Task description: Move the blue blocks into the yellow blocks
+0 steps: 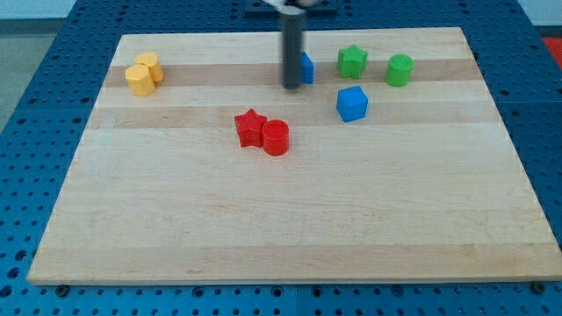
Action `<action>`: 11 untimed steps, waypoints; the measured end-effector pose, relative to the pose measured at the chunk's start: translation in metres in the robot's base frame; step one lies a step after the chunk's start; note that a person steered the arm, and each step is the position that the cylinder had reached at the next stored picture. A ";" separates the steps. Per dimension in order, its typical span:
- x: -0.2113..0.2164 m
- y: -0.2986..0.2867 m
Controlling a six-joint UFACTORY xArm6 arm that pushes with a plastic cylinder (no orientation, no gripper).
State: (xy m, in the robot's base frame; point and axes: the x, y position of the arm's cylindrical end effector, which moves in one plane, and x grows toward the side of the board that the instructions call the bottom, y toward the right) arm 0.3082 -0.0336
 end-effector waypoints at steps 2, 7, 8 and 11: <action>0.055 0.100; -0.028 -0.130; -0.027 -0.146; 0.043 0.160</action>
State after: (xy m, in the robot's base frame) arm 0.3517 0.1265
